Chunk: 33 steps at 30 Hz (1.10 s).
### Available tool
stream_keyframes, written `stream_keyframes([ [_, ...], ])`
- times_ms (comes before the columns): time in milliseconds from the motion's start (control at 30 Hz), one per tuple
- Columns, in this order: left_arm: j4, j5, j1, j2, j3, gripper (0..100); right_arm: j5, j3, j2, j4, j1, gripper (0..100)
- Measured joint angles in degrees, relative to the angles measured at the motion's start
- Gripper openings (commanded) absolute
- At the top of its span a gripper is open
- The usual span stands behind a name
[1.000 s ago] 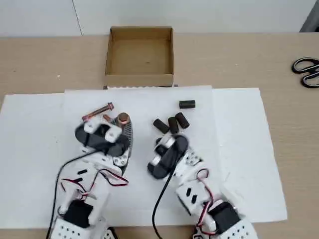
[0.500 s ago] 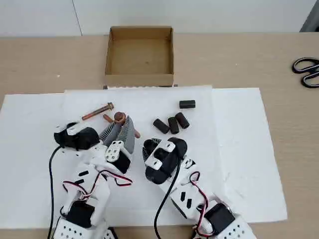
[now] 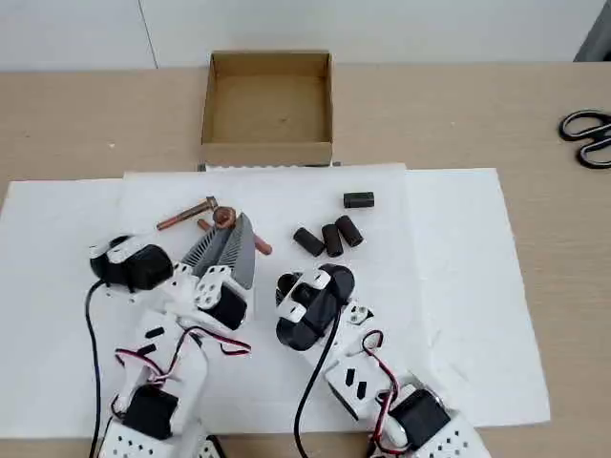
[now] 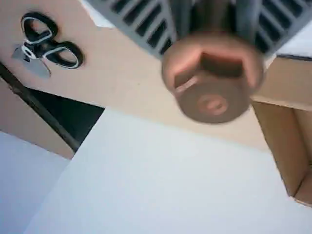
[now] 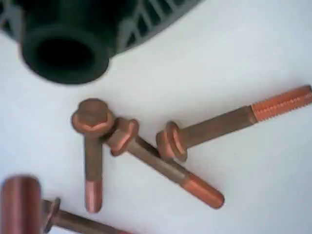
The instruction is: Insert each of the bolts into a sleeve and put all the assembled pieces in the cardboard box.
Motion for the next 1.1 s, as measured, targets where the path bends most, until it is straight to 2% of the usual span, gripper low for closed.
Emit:
stream_keyframes([
  [300, 14.42, 0.0, 0.44, 0.0, -8.53, 1, 0.0, 0.0, 0.0, 0.0, 0.0, 0.2],
  [567, 15.21, 0.0, 5.89, 0.0, -8.7, 1, 0.0, 0.0, 0.0, 0.0, 0.0, 0.2],
  [1100, 19.34, 1.67, 8.09, -0.26, -9.14, 1, 0.0, 0.0, 0.09, 0.0, 0.0, 0.2],
])
